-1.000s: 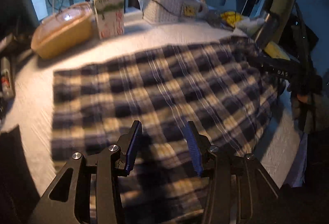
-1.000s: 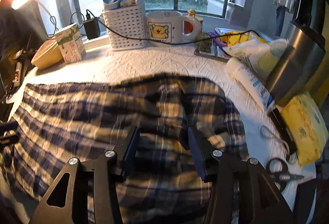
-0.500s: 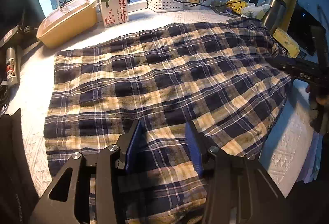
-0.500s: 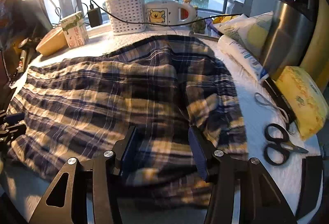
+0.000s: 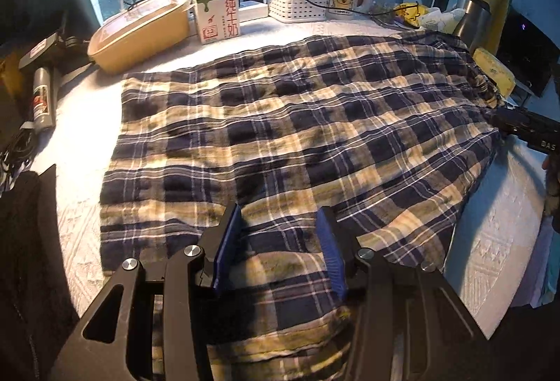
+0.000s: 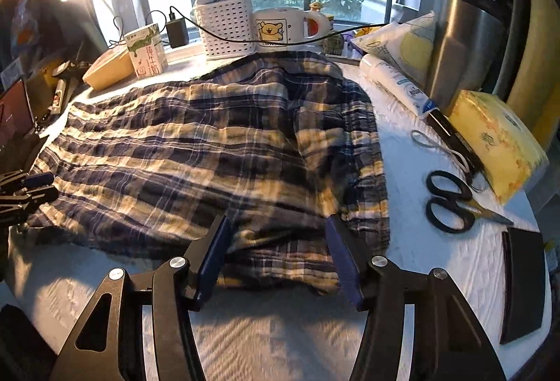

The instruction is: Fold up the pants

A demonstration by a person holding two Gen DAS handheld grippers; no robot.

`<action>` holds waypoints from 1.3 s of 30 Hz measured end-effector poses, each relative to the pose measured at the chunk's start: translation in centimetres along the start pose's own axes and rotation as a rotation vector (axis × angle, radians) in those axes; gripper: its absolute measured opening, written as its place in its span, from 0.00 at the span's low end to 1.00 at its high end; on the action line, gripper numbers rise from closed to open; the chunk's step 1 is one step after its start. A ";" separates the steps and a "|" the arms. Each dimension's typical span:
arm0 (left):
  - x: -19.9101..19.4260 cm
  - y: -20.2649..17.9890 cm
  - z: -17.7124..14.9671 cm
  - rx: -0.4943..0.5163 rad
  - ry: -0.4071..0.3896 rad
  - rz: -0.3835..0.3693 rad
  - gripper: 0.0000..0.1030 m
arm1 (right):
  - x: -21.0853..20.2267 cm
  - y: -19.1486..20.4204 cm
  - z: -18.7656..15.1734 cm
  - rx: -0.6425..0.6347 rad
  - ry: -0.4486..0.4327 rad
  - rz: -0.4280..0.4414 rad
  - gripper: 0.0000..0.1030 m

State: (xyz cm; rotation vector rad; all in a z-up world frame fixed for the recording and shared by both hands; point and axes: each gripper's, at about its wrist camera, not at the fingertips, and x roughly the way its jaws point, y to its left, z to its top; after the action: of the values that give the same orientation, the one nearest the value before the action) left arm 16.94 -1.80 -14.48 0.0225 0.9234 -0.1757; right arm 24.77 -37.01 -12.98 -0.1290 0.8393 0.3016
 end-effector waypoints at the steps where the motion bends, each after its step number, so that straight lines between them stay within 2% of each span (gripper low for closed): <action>1: -0.2 0.0 0.0 -0.005 0.006 0.009 0.44 | -0.3 0.0 -0.1 0.005 -0.004 -0.001 0.57; 3: -0.7 0.3 -0.3 -0.034 0.017 0.010 0.44 | -1.1 0.0 -0.4 0.017 -0.011 -0.003 0.57; 7: -3.3 0.5 -1.4 -0.055 -0.029 -0.015 0.44 | -2.8 -0.1 -0.8 0.035 -0.027 -0.020 0.58; 9: -4.4 0.1 -1.7 -0.061 -0.051 -0.042 0.44 | -3.6 -0.1 -0.9 0.042 -0.040 -0.047 0.76; 10: -4.8 -0.2 -1.8 -0.059 -0.061 -0.056 0.44 | -4.0 -0.2 -0.8 0.051 -0.049 -0.060 0.79; 13: -5.1 -1.6 -1.8 -0.043 -0.081 -0.091 0.44 | -4.8 -0.8 -0.9 0.091 -0.060 -0.066 0.79; 19: -2.8 -4.3 -3.3 0.019 0.016 -0.073 0.44 | -4.4 -1.0 -1.5 0.125 -0.035 -0.071 0.79; 23: -3.7 -4.2 -4.1 0.011 0.022 -0.085 0.44 | -3.6 -0.7 -2.2 0.109 -0.006 -0.114 0.79; 26: -4.7 -3.0 -4.3 -0.019 0.015 -0.100 0.44 | -3.2 -1.0 -2.6 0.131 0.006 -0.103 0.79; 32: -5.4 0.5 -3.6 -0.070 -0.024 0.007 0.44 | -3.4 -1.0 -2.3 0.198 -0.014 -0.006 0.79; 33: -5.4 1.2 -3.4 -0.084 -0.028 0.020 0.44 | -3.2 -1.0 -2.1 0.217 -0.018 0.028 0.79; 39: -5.7 4.4 -2.3 -0.119 -0.057 0.091 0.44 | -1.7 -1.9 -1.5 0.325 -0.004 0.100 0.79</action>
State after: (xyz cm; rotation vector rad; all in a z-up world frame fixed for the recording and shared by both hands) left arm 12.45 3.58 -11.54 -0.0502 0.8723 -0.0362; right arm 23.24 -39.48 -12.75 0.2177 0.8817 0.2555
